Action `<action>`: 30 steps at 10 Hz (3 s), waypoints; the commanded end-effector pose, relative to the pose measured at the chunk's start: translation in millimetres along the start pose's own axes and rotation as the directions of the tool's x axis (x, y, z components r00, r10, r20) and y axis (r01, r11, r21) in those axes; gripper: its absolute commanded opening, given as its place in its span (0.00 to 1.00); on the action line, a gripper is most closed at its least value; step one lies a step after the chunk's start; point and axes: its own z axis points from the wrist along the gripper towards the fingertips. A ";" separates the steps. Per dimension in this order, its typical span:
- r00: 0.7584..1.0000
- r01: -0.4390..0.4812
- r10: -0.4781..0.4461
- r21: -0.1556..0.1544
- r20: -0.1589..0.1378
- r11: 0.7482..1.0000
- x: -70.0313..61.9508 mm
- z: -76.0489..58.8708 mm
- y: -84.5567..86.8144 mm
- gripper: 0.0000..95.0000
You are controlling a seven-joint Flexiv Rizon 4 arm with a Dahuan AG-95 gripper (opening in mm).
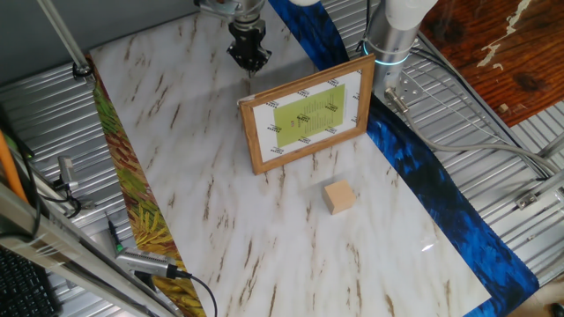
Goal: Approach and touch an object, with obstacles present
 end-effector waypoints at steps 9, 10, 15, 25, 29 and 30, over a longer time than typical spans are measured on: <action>1.000 -0.013 0.013 0.011 -0.021 1.000 0.3 0.8 -0.5 0.00; 1.000 -0.022 0.023 0.011 -0.019 1.000 0.3 0.8 -0.5 0.00; 0.999 -0.039 0.040 0.013 -0.017 0.999 0.3 0.8 -0.5 0.00; 0.999 0.043 -0.043 -0.005 -0.023 0.999 -85.1 -1.9 -76.5 0.00; 0.999 0.039 -0.039 -0.009 -0.029 0.999 -157.3 0.2 -103.7 0.00; 0.999 0.029 -0.029 -0.009 -0.032 1.000 -173.7 0.6 -102.4 0.00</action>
